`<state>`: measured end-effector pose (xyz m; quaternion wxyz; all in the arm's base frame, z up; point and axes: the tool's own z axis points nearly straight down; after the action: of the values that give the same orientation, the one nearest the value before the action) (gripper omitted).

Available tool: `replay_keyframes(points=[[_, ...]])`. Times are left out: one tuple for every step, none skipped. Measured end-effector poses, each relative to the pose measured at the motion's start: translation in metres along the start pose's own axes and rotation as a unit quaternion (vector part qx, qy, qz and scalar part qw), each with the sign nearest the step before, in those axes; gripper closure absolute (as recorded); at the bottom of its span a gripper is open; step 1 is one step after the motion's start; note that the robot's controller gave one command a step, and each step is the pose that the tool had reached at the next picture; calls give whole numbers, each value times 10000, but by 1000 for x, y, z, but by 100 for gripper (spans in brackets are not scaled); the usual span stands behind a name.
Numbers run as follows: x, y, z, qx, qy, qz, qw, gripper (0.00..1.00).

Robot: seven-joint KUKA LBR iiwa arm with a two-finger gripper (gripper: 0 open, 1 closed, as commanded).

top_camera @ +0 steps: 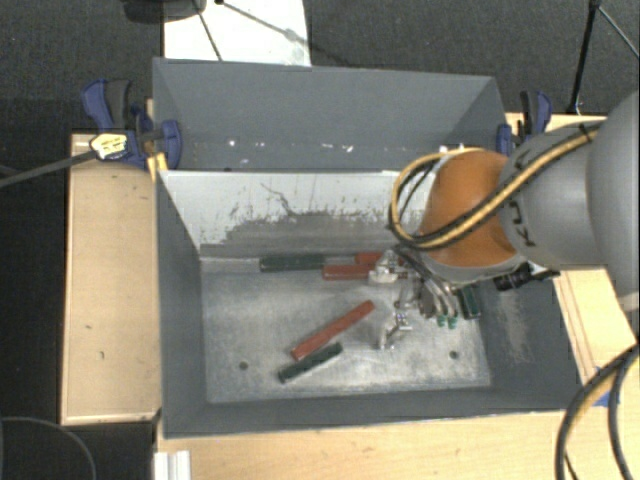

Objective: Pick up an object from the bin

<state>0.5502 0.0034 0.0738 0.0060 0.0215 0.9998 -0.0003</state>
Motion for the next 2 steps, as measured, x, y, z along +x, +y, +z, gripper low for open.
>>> replay_keyframes(points=[[3, 31, -2, -9, -5, 111, 9999, 100], [3, 31, -2, -8, -6, 103, 9999, 100]])
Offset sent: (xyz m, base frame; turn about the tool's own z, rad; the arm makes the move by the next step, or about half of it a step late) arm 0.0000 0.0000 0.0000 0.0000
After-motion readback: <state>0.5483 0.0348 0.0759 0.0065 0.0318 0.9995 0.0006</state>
